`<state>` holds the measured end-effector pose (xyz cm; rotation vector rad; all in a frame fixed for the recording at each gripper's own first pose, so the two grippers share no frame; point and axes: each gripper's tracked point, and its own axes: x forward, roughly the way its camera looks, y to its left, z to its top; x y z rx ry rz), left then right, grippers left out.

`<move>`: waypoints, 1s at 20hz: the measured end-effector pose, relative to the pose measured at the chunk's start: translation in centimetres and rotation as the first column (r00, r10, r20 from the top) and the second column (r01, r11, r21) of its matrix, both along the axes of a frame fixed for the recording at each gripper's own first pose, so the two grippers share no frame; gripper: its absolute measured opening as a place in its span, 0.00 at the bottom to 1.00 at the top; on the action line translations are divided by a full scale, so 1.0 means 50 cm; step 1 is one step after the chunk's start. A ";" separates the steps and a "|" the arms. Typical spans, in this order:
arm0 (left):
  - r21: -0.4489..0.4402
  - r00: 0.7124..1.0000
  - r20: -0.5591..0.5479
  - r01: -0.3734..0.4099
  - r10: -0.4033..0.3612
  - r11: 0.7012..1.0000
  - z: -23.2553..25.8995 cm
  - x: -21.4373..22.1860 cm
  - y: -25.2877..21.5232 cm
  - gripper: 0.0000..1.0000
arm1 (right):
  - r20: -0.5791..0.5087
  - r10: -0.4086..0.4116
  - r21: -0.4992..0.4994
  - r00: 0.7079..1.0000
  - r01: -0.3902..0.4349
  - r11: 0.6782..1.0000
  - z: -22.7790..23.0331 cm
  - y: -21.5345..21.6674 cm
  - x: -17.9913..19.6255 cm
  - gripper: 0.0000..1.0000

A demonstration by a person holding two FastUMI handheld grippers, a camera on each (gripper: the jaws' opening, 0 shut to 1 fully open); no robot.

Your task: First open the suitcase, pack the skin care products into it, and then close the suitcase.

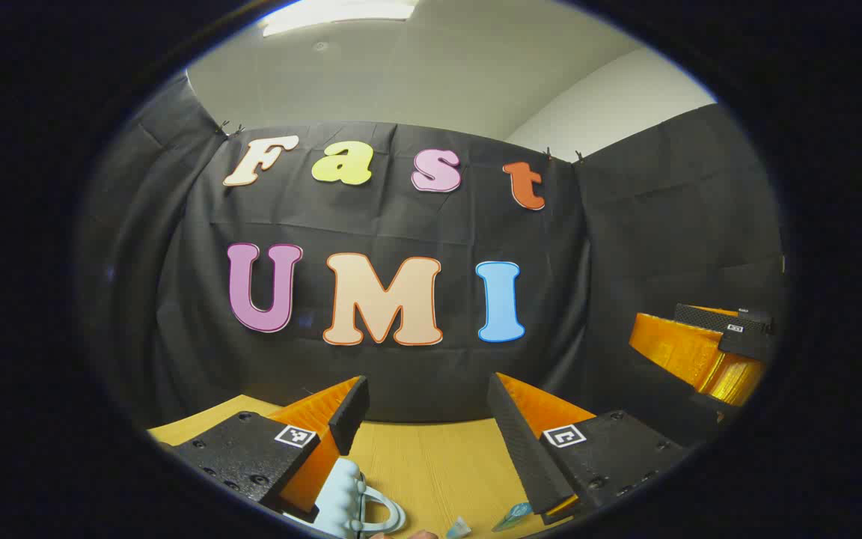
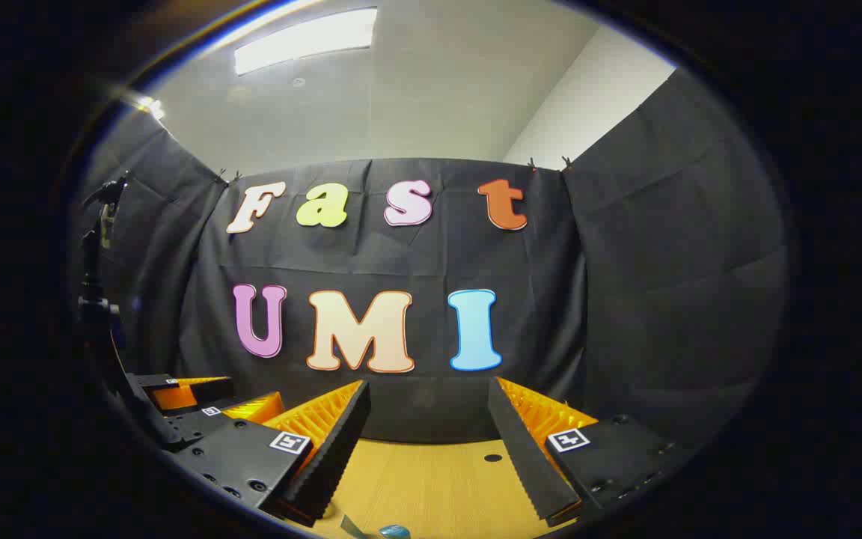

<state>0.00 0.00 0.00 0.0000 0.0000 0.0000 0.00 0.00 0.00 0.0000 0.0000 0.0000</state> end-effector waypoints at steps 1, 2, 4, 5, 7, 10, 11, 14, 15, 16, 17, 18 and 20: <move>-0.002 1.000 -0.002 -0.006 0.006 1.000 -0.004 -0.002 -0.003 0.94 | -0.006 0.007 -0.004 1.000 -0.007 1.000 -0.009 -0.003 0.000 0.99; -0.002 1.000 -0.004 -0.017 0.017 1.000 -0.007 -0.003 -0.002 0.94 | -0.015 0.019 -0.004 1.000 -0.019 1.000 -0.017 -0.005 0.003 0.99; 0.012 0.999 -0.001 -0.051 0.051 0.999 -0.015 -0.004 0.011 0.94 | -0.022 0.051 0.006 0.998 -0.051 0.999 -0.034 -0.004 0.006 1.00; 0.027 0.998 -0.003 -0.070 0.070 0.997 -0.022 -0.002 0.018 0.94 | -0.023 0.063 0.013 0.998 -0.063 0.998 -0.046 -0.006 0.008 0.99; 0.040 0.995 -0.027 -0.093 0.094 0.995 -0.048 -0.001 0.035 0.94 | -0.054 0.070 0.021 0.996 -0.069 0.997 -0.083 -0.012 0.014 0.99; 0.037 0.993 -0.083 -0.084 0.086 0.996 -0.107 0.013 0.057 0.94 | -0.107 0.056 0.036 0.993 -0.053 0.998 -0.126 -0.008 0.031 0.99; 0.039 0.991 -0.110 -0.073 0.077 0.997 -0.132 0.023 0.066 0.94 | -0.113 0.032 0.035 0.993 -0.029 0.999 -0.135 -0.011 0.043 0.99; 0.033 0.968 -0.246 -0.042 0.049 0.999 -0.236 0.039 0.096 0.95 | -0.182 0.005 0.058 0.983 0.005 0.998 -0.188 0.013 0.059 0.99; 0.024 0.954 -0.295 -0.035 0.041 0.999 -0.273 0.041 0.104 0.95 | -0.194 -0.008 0.052 0.981 0.019 0.998 -0.198 0.017 0.067 0.98; 0.019 0.936 -0.349 -0.035 0.039 0.999 -0.309 0.038 0.111 0.95 | -0.224 -0.019 0.042 0.974 0.029 0.999 -0.218 0.021 0.073 0.98; 0.012 0.917 -0.397 -0.033 0.035 0.999 -0.345 0.032 0.116 0.95 | -0.264 -0.017 0.041 0.964 0.028 0.999 -0.248 0.030 0.068 0.98; 0.001 0.899 -0.438 -0.025 0.023 1.000 -0.374 0.029 0.112 0.95 | -0.285 -0.006 0.047 0.959 0.020 0.999 -0.262 0.042 0.065 0.98; -0.010 0.859 -0.512 -0.011 0.004 1.000 -0.424 0.021 0.100 0.95 | -0.303 -0.006 0.038 0.953 0.018 0.999 -0.272 0.049 0.060 0.98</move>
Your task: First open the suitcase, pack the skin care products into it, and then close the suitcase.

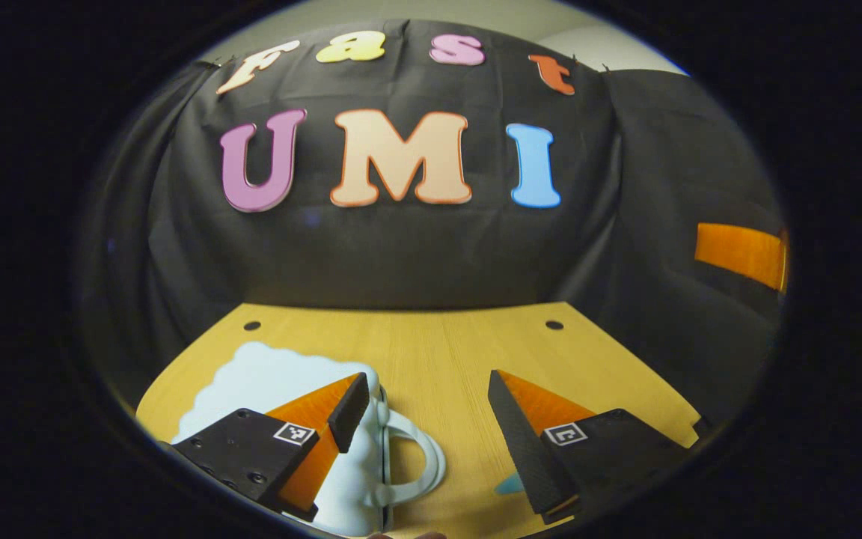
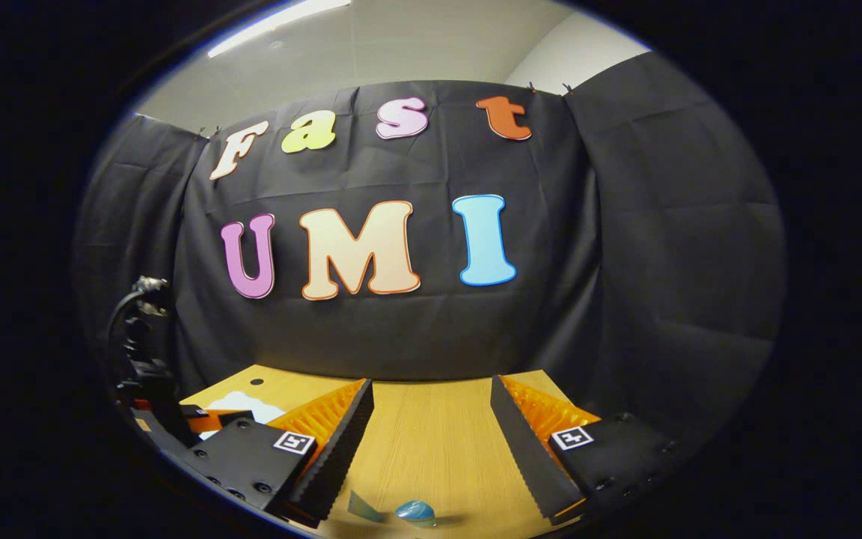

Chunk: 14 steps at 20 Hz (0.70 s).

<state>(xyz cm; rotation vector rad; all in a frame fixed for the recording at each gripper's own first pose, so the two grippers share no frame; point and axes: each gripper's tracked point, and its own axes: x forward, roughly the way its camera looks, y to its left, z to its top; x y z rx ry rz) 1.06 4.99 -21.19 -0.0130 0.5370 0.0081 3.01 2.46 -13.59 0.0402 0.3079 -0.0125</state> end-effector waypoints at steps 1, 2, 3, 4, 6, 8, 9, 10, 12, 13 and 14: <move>-0.003 1.000 -0.028 -0.001 0.001 1.000 -0.020 -0.005 -0.001 0.95 | -0.016 0.001 -0.010 1.000 -0.002 1.000 -0.014 0.000 -0.002 0.98; -0.004 0.998 -0.059 -0.007 0.006 1.000 -0.039 -0.006 0.001 0.94 | -0.032 0.002 -0.014 0.999 -0.002 1.000 -0.025 -0.001 -0.002 0.98; -0.006 0.995 -0.097 -0.015 0.014 1.000 -0.064 -0.010 0.003 0.95 | -0.041 0.002 -0.012 0.999 -0.003 1.000 -0.031 -0.003 -0.005 0.98; -0.009 0.990 -0.140 -0.023 0.022 1.000 -0.087 -0.015 0.003 0.95 | -0.046 -0.001 -0.011 0.999 0.001 1.000 -0.032 -0.006 -0.005 0.98; -0.020 0.975 -0.219 -0.041 0.036 0.999 -0.128 -0.026 0.003 0.95 | -0.060 -0.009 -0.014 0.998 0.008 1.000 -0.045 -0.017 -0.005 0.98; -0.029 0.957 -0.288 -0.059 0.048 0.998 -0.163 -0.036 -0.001 0.95 | -0.075 -0.013 -0.017 0.997 0.012 1.000 -0.054 -0.027 -0.006 0.96; -0.035 0.945 -0.322 -0.072 0.057 0.997 -0.179 -0.041 0.000 0.96 | -0.079 -0.015 -0.019 0.997 0.013 1.000 -0.057 -0.029 -0.006 0.98; -0.045 0.933 -0.353 -0.084 0.063 0.995 -0.193 -0.047 -0.004 0.95 | -0.082 -0.016 -0.020 0.997 0.014 1.000 -0.056 -0.032 -0.006 0.98; -0.006 0.934 -0.354 -0.064 0.058 0.998 -0.198 -0.029 0.001 0.93 | -0.082 -0.014 -0.022 0.997 0.012 1.000 -0.058 -0.033 -0.006 0.98; 0.009 0.926 -0.372 -0.062 0.061 0.998 -0.206 -0.031 0.000 0.92 | -0.084 -0.011 -0.023 0.996 0.010 1.000 -0.061 -0.032 -0.006 0.98; 0.032 0.918 -0.389 -0.061 0.069 0.998 -0.215 -0.029 0.006 0.92 | -0.089 -0.008 -0.020 0.996 0.006 1.000 -0.063 -0.029 -0.006 0.98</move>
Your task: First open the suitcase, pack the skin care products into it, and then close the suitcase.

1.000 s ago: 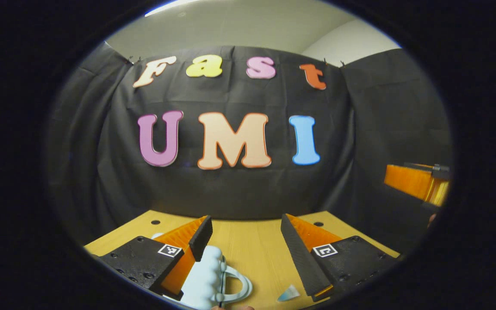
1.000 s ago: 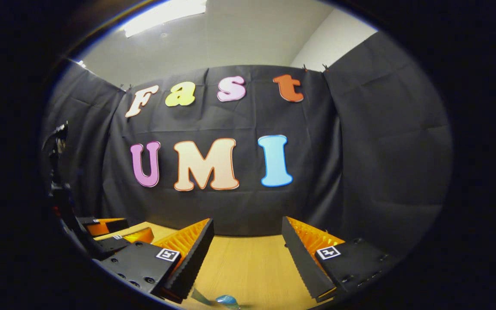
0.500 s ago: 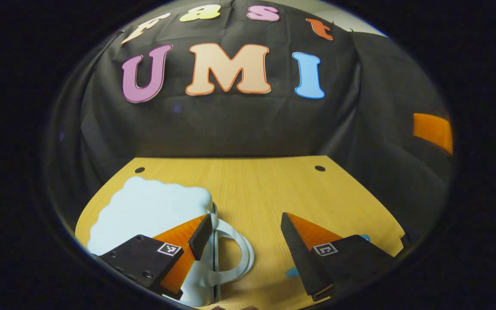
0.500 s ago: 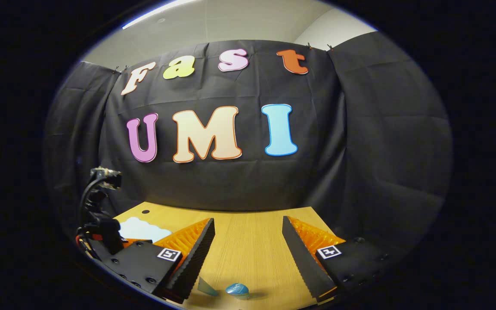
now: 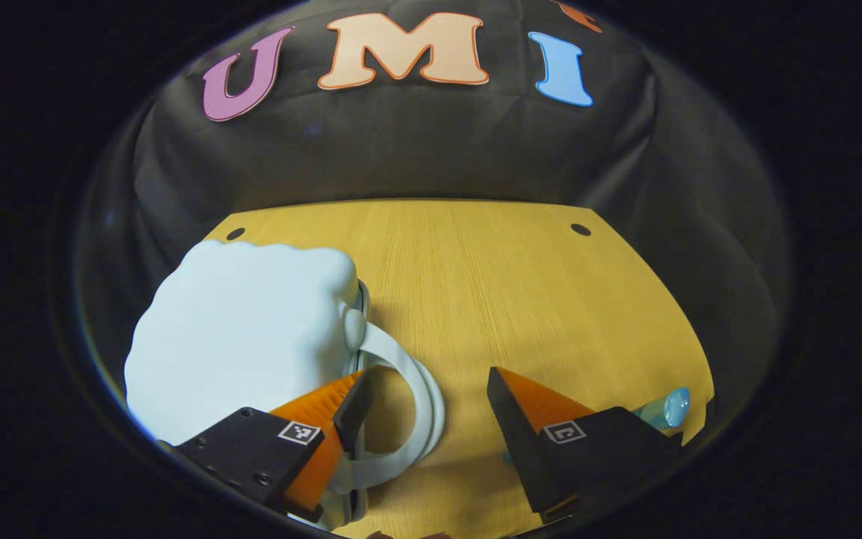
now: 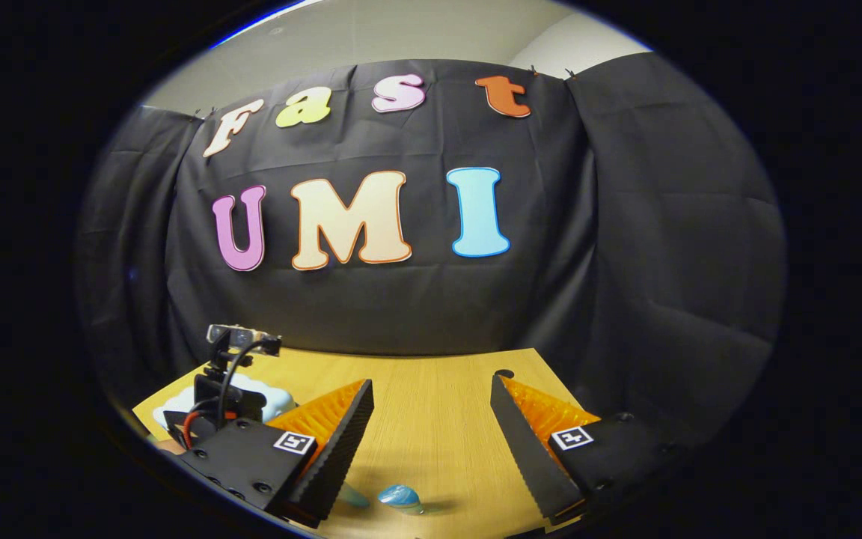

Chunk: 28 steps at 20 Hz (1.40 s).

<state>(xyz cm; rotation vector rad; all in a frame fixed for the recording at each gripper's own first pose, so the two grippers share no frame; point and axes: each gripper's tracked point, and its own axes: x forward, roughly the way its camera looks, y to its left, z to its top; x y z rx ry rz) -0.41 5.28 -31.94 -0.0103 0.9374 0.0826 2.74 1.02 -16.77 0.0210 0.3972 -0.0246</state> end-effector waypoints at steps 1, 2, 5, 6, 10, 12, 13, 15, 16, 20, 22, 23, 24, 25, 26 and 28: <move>0.013 1.000 -0.019 0.004 -0.004 1.000 -0.008 0.005 0.000 0.92 | -0.004 0.005 0.005 1.000 -0.005 1.000 -0.003 0.005 0.001 0.98; 0.019 0.999 -0.040 0.004 -0.003 1.000 -0.014 0.008 -0.001 0.91 | -0.004 0.011 0.008 1.000 -0.011 1.000 0.000 0.010 0.001 0.98; -0.036 0.993 -0.116 -0.009 0.005 0.999 -0.041 0.000 -0.026 0.88 | 0.001 0.030 -0.008 1.000 -0.030 1.000 0.000 0.018 0.000 0.99; -0.061 0.990 -0.140 -0.027 0.018 0.998 -0.051 -0.008 -0.033 0.90 | 0.003 0.035 -0.011 0.999 -0.035 0.999 0.002 0.020 0.001 0.99; -0.105 0.974 -0.217 -0.093 0.068 0.990 -0.086 -0.031 -0.035 0.87 | 0.000 0.043 -0.007 0.999 -0.043 0.999 -0.002 0.025 -0.002 0.99; -0.087 0.975 -0.210 -0.094 0.073 0.992 -0.083 -0.023 -0.017 0.79 | -0.003 0.042 -0.006 0.999 -0.043 0.999 -0.006 0.024 -0.002 0.99; -0.075 0.975 -0.208 -0.095 0.077 0.993 -0.082 -0.023 -0.008 0.67 | -0.003 0.041 -0.006 0.999 -0.041 0.999 -0.009 0.024 -0.003 0.99; -0.087 0.976 -0.207 -0.083 0.063 0.993 -0.080 -0.018 -0.006 0.23 | -0.004 0.039 0.002 0.999 -0.039 0.999 -0.012 0.025 -0.002 0.98; -0.089 0.975 -0.215 -0.076 0.056 0.993 -0.082 -0.023 -0.005 0.22 | -0.005 0.039 0.007 0.999 -0.039 0.999 -0.013 0.027 -0.001 0.98; -0.139 0.973 -0.230 -0.068 0.035 0.988 -0.072 -0.026 -0.004 0.06 | 0.007 0.059 0.015 0.998 -0.059 0.998 -0.006 0.047 0.003 0.99; -0.134 0.977 -0.211 -0.061 0.032 0.989 -0.057 -0.021 -0.004 0.02 | 0.017 0.075 0.008 0.997 -0.075 0.997 -0.003 0.056 0.005 0.99; -0.122 0.979 -0.204 -0.050 0.025 0.991 -0.046 -0.017 -0.007 0.00 | 0.021 0.083 0.007 0.996 -0.083 0.996 -0.002 0.062 0.006 0.99; -0.126 0.978 -0.210 -0.039 0.012 0.991 -0.034 -0.017 -0.012 0.00 | 0.025 0.092 0.009 0.995 -0.092 0.996 0.000 0.067 0.007 0.96; -0.145 0.980 -0.198 -0.030 0.001 0.989 -0.024 -0.015 -0.016 0.00 | 0.023 0.101 0.016 0.995 -0.101 0.995 -0.002 0.074 0.007 0.99; -0.163 0.984 -0.180 -0.030 0.000 0.986 -0.007 -0.010 -0.016 0.00 | 0.020 0.108 0.023 0.994 -0.108 0.994 -0.003 0.079 0.008 0.98; -0.182 0.988 -0.154 -0.022 -0.006 0.983 0.032 -0.010 -0.012 0.00 | 0.031 0.115 0.037 0.993 -0.116 0.993 0.001 0.087 0.010 0.98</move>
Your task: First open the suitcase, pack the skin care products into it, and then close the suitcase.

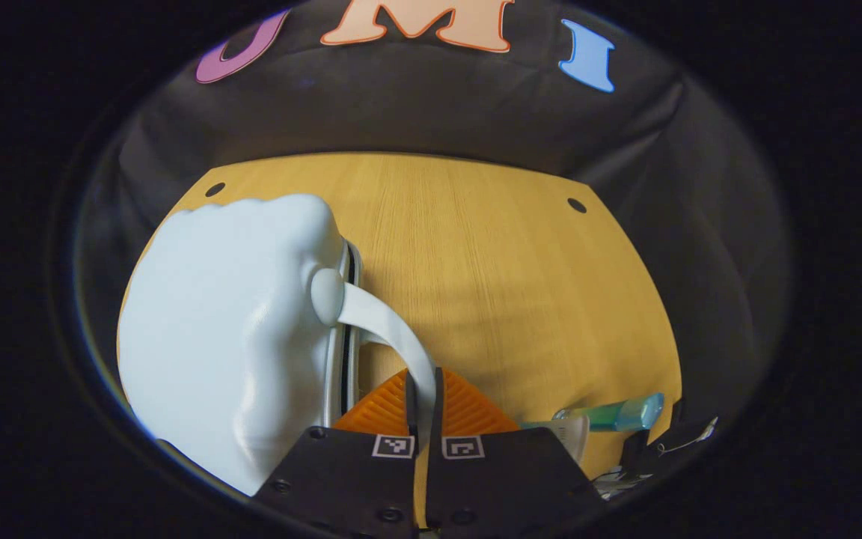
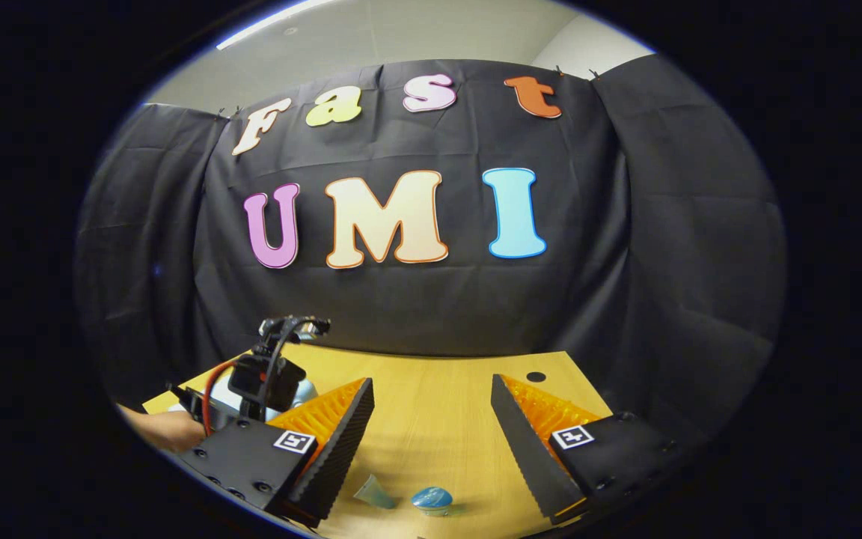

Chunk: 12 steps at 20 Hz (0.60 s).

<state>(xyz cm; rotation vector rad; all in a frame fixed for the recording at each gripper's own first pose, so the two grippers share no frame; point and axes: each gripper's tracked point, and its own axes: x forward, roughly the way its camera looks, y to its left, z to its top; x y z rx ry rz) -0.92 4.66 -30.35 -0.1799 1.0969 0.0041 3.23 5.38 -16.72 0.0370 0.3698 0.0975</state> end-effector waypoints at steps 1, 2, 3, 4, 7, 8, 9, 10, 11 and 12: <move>-0.003 1.000 0.018 0.006 -0.006 1.000 0.016 0.003 0.000 0.00 | 0.003 0.006 0.006 1.000 -0.006 1.000 0.002 0.006 0.002 0.99; -0.008 0.999 0.028 0.016 -0.016 1.000 0.028 0.005 0.000 0.00 | 0.006 0.015 0.010 1.000 -0.015 1.000 0.002 0.014 0.004 0.99; -0.017 0.999 0.046 0.017 -0.017 1.000 0.048 0.008 0.002 0.00 | 0.007 0.021 0.011 1.000 -0.021 1.000 0.000 0.019 0.006 0.99; -0.027 0.998 0.064 0.014 -0.012 1.000 0.070 0.011 0.007 0.00 | 0.010 0.027 0.009 1.000 -0.027 1.000 0.000 0.023 0.010 0.98; -0.047 0.992 0.128 0.008 -0.002 0.999 0.151 0.028 0.052 0.00 | 0.010 0.056 0.022 0.998 -0.056 0.998 0.000 0.052 0.014 0.96; -0.054 0.988 0.151 0.001 0.007 0.999 0.179 0.030 0.069 0.00 | 0.013 0.066 0.020 0.998 -0.066 0.998 0.003 0.062 0.019 0.98; -0.056 0.985 0.174 -0.001 0.011 0.998 0.202 0.034 0.086 0.00 | 0.015 0.077 0.018 0.997 -0.077 0.997 0.003 0.073 0.021 0.99; -0.056 0.980 0.196 -0.004 0.014 0.998 0.225 0.040 0.106 0.00 | 0.012 0.089 0.020 0.996 -0.089 0.996 0.004 0.087 0.024 0.99; -0.053 0.977 0.211 -0.009 0.020 0.999 0.243 0.042 0.127 0.00 | 0.013 0.099 0.018 0.995 -0.099 0.995 0.004 0.099 0.028 0.98; -0.058 0.973 0.228 -0.017 0.030 0.998 0.261 0.046 0.149 0.00 | 0.012 0.105 0.016 0.994 -0.105 0.994 0.005 0.112 0.031 0.98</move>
